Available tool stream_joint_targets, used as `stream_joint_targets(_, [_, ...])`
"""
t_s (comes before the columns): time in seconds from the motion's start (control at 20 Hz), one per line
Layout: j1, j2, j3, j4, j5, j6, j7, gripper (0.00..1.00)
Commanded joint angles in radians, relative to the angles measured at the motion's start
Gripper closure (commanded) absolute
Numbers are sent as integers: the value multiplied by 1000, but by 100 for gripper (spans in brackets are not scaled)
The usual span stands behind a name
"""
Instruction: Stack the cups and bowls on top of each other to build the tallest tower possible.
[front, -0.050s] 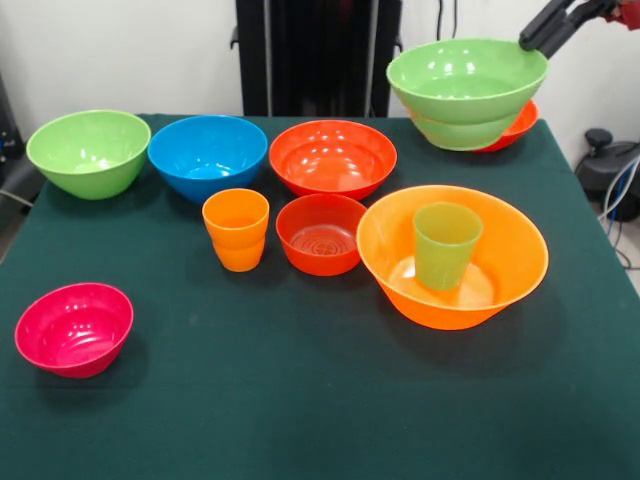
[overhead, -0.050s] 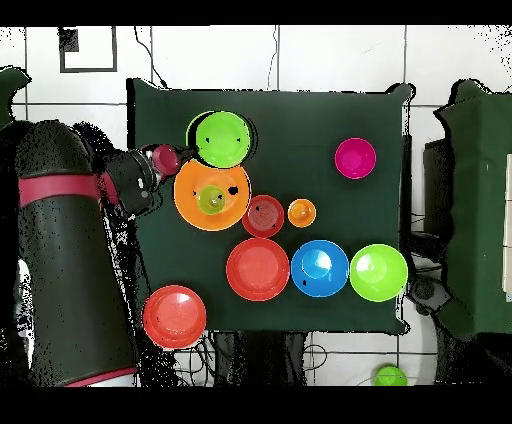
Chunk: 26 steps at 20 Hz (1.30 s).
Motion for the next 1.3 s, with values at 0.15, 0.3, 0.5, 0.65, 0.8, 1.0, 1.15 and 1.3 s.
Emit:
stream_joint_targets(0.15, [7,80,-34,113,-39,-124,107,100])
stream_joint_targets(0.3, [11,97,-45,111,-22,-136,100,100])
stream_joint_targets(0.5, [2,124,-45,108,11,-153,81,100])
stream_joint_targets(0.65, [10,145,-41,97,20,-150,61,100])
stream_joint_targets(0.8, [32,185,-41,78,23,-135,73,100])
stream_joint_targets(1.0, [68,234,-54,62,21,-129,138,100])
stream_joint_targets(1.15, [93,261,-71,49,21,-120,166,100])
stream_joint_targets(1.3, [114,287,-84,37,21,-124,186,100])
